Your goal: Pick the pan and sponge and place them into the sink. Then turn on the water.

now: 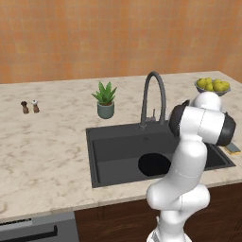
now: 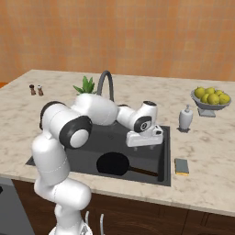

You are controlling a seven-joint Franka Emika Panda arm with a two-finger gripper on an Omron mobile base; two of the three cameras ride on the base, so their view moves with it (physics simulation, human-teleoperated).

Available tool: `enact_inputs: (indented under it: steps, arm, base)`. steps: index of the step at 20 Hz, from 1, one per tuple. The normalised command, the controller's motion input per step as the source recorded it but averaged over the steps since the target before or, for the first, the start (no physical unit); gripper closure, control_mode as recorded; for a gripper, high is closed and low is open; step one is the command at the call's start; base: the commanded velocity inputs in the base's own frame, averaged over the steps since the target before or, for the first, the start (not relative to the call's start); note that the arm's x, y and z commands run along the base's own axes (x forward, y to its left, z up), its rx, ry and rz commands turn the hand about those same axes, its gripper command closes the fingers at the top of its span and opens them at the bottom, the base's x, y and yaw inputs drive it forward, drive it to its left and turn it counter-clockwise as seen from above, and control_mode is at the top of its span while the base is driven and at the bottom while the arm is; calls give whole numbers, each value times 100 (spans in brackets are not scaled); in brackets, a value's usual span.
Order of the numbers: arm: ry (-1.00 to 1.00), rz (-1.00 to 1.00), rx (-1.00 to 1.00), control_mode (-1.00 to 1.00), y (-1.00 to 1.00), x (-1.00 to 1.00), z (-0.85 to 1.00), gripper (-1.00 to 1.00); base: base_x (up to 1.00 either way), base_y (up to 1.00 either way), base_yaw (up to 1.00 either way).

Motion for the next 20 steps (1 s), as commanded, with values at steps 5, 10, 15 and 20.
enact_inputs:
  steps: [5, 10, 15, 20]
  arm:
    - [2, -15, -2, -100, -44, 0, 9, -100]
    - [0, -15, 0, -100, -55, 0, 9, -100]
    - [0, -7, 0, -100, -48, 0, 5, -100]
    - [0, -6, 0, -100, -55, 0, 0, -100]
  base:
    - [0, 0, 0]
    - [0, 0, 0]
    - [0, 0, 0]
    - [0, 0, 0]
